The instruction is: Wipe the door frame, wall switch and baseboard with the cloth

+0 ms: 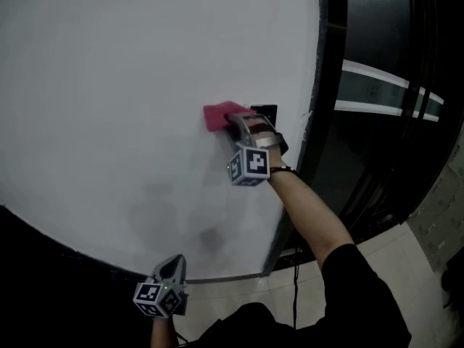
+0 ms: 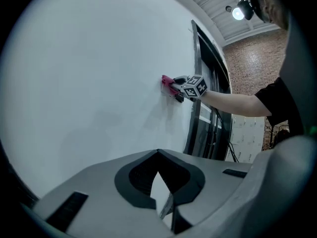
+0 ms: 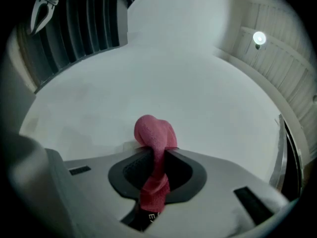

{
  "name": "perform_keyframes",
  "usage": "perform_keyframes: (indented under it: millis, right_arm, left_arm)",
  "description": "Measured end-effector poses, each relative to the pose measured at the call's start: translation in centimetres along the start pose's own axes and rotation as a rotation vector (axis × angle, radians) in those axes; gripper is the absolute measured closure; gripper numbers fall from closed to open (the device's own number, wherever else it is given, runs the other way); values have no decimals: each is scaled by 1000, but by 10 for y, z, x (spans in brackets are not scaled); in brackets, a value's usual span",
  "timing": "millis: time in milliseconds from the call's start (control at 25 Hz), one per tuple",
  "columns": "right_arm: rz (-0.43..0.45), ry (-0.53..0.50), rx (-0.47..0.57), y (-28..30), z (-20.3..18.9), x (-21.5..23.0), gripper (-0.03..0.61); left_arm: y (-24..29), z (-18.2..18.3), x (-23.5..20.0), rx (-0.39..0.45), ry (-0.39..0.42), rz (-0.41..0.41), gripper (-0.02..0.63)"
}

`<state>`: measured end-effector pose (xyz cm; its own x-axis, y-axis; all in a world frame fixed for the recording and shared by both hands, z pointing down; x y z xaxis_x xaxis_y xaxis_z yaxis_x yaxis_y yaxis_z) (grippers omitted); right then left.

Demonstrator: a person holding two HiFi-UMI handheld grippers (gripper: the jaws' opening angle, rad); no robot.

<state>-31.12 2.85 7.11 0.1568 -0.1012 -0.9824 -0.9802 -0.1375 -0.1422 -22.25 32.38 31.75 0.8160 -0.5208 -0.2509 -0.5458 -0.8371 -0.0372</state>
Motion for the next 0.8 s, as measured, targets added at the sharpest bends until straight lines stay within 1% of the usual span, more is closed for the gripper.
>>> perform_keyframes:
  millis: [120, 280, 480, 680, 800]
  right_arm:
    - [-2, 1, -6, 0, 0, -11, 517]
    - [-6, -23, 0, 2, 0, -20, 517]
    - [27, -13, 6, 0, -3, -32, 517]
    - [47, 5, 9, -2, -6, -37, 517]
    - [57, -9, 14, -1, -7, -39, 517]
  left_arm:
    - [-1, -3, 0, -11, -1, -7, 614]
    - [-1, -5, -2, -27, 6, 0, 614]
    - [-1, -7, 0, -29, -4, 3, 614]
    - [0, -8, 1, -18, 7, 16, 614]
    - [3, -7, 4, -27, 12, 16, 614]
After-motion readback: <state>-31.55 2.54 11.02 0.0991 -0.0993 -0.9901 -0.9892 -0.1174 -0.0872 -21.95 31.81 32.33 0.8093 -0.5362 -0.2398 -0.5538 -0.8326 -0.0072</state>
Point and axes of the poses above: the fingertips, and each gripper's own axes: y forward along the fingers, x to its right, z out of its top, the point moved 8 cm from there along -y, backward along the fingers, and after that the axes turned 2 degrees about z, right-handed, at the moved point
